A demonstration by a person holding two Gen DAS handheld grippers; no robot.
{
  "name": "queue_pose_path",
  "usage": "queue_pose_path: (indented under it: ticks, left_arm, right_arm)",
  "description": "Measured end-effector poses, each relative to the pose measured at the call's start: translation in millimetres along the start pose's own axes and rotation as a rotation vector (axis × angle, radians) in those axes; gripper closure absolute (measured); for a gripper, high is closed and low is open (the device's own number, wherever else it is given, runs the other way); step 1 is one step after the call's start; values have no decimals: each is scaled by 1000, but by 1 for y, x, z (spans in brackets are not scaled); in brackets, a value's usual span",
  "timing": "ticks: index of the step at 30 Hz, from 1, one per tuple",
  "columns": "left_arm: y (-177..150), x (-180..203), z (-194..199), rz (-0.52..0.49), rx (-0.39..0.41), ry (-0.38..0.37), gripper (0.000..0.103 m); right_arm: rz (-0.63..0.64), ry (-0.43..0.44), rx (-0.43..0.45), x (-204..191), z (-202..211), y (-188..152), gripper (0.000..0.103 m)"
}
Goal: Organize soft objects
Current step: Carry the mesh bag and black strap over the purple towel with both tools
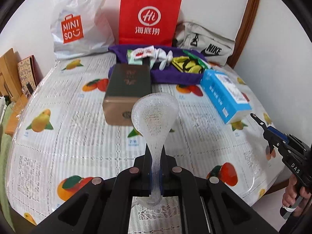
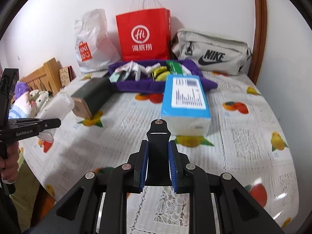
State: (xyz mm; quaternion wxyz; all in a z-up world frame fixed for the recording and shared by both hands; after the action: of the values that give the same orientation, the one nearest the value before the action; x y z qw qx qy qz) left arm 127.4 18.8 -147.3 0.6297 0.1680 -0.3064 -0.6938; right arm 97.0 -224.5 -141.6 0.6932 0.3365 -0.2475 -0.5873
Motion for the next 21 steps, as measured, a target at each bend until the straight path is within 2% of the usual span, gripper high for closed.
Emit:
queue_pose_path:
  ticks: [10,21]
  left_arm:
    - [34,4,19,-4,48,-6,98]
    - [78,5,14,1,76,15,98]
  right_arm:
    - [5,11,42,-4,10,38,82]
    - [16,40,60,1,-7,83,82]
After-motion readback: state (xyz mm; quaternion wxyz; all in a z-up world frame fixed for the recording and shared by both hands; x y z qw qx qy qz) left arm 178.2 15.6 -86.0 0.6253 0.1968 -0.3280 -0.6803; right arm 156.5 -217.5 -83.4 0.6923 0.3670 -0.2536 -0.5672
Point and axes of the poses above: each gripper's, at about its wrist camera, not at the fingertips, and z roughly against the way its jaws point, x to its right, y to its top, the point moved 3 cm from there along -z, roughly the way its jaws point, and after that the axes turned 1 degree about x, right-handed, at the moved point
